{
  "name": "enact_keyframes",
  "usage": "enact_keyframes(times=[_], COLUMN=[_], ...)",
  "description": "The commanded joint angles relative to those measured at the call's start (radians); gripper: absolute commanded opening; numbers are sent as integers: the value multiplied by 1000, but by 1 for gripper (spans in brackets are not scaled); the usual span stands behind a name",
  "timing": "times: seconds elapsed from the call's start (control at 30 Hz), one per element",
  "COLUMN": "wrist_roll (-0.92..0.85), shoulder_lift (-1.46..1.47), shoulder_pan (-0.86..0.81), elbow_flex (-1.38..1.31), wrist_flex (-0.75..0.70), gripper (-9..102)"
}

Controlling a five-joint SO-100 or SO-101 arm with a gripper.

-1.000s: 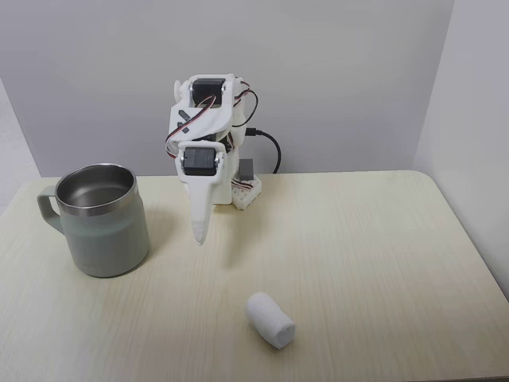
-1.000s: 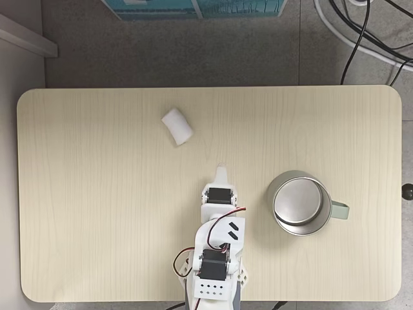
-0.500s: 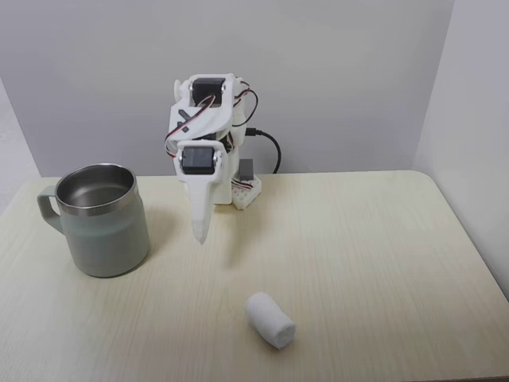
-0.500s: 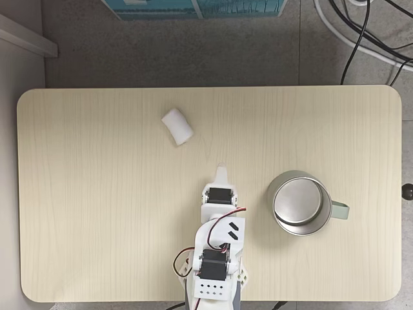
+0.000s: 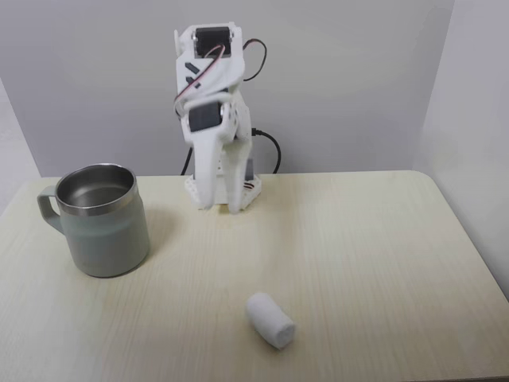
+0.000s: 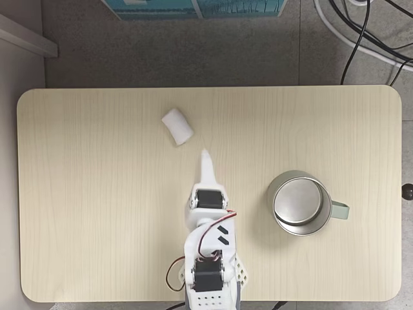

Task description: Grasp a dressing and put it in the cup.

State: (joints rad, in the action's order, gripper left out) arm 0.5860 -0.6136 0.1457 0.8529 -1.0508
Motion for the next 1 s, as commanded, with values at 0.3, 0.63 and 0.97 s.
enact_keyframes(times=[0.3,0.63,0.97], wrist_roll=[224,299,341], shoulder_lift=[-529,-825,-1017], shoulder_pan=[149,181,144], elbow_flex=[321,442,491], wrist_flex=[-15,-25,-26], gripper=[31,31,30])
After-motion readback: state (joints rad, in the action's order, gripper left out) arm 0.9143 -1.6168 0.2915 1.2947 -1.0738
